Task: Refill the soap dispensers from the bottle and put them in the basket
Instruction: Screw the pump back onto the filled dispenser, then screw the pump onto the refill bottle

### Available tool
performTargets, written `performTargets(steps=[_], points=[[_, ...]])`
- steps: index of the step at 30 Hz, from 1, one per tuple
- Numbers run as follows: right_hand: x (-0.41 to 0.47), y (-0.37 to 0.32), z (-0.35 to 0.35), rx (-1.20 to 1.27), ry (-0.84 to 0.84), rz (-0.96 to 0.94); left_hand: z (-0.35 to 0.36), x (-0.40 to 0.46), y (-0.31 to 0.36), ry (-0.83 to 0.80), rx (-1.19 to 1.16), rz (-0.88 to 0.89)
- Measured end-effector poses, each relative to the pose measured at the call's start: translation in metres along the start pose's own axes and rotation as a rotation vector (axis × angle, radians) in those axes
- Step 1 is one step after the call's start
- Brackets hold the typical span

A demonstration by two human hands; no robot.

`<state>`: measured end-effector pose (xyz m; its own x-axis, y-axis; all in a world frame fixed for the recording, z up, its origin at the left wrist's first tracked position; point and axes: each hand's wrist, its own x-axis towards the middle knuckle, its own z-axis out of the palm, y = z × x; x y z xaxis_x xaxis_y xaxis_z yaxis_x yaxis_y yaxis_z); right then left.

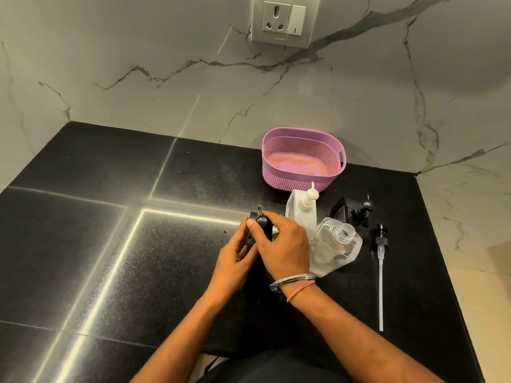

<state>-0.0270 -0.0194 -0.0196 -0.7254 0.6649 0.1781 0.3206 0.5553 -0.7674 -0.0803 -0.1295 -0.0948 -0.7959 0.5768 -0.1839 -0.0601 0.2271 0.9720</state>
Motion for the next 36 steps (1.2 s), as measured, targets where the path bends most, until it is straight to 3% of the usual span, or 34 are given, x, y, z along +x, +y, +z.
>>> performTargets(steps=[6, 10, 13, 22, 29, 33, 36], points=[[-0.003, -0.001, 0.0, 0.018, 0.063, -0.016, 0.019, -0.013, 0.001, 0.069, 0.05, 0.004], [-0.017, 0.01, -0.005, -0.003, -0.19, 0.192, 0.024, -0.02, -0.003, 0.127, -0.124, -0.034], [-0.039, 0.026, -0.006, 0.179, -0.331, 0.335, 0.032, -0.03, -0.005, 0.129, -0.143, -0.031], [0.007, 0.046, 0.037, 0.313, -0.134, 0.367, 0.033, 0.04, 0.005, 0.082, -0.051, -0.02], [0.02, 0.046, 0.039, 0.24, -0.132, 0.366, 0.03, 0.056, 0.009, 0.047, -0.039, 0.013], [-0.001, 0.052, 0.024, 0.194, -0.296, 0.421, 0.038, 0.032, 0.019, 0.11, -0.108, -0.044], [-0.038, 0.052, -0.015, 0.18, -0.417, 0.383, 0.047, -0.001, 0.021, 0.233, -0.079, 0.024]])
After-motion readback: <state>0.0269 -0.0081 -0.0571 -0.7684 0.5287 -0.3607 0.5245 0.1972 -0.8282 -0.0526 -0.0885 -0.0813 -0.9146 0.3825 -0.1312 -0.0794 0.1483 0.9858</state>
